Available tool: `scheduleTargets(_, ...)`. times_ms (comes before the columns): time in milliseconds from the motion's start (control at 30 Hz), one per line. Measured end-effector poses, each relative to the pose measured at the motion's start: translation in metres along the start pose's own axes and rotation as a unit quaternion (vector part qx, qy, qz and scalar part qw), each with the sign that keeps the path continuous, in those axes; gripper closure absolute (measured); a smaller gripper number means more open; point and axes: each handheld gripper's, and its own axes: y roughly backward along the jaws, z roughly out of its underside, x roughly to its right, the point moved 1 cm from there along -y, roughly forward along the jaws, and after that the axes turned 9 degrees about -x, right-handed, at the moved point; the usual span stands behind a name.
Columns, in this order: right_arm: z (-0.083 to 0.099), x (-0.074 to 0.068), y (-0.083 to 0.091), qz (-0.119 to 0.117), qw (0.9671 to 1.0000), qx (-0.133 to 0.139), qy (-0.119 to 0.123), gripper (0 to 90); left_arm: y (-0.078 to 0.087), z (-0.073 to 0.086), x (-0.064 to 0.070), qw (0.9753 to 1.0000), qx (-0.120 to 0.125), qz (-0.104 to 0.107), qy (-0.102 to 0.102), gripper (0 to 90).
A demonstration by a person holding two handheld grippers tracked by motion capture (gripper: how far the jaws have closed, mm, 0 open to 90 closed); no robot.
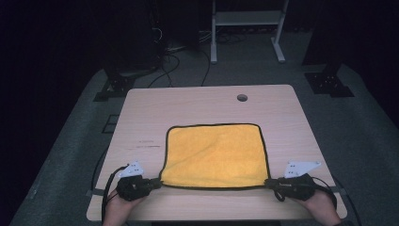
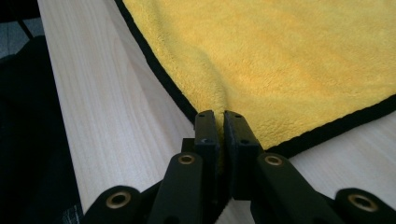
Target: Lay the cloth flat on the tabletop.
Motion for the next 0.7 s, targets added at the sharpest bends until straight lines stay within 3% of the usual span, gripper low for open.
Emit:
scheduleTargets(267, 0.005, -0.011, -0.008, -0.009, 0.9993, -0.034, 0.013, 83.1, -0.007, 0.010, 0.006, 0.9987, -0.050, -0.011, -0.001, 81.3)
scheduleTargets(467, 0.012, -0.017, -0.011, -0.022, 0.9981, -0.056, 0.013, 82.7, -0.006, 0.016, 0.011, 0.9982, -0.060, -0.003, 0.007, 81.2)
scheduleTargets(700, 0.016, -0.019, -0.011, -0.029, 0.9974, -0.064, 0.013, 82.5, -0.003, 0.024, 0.021, 0.9980, -0.061, 0.009, 0.012, 81.0)
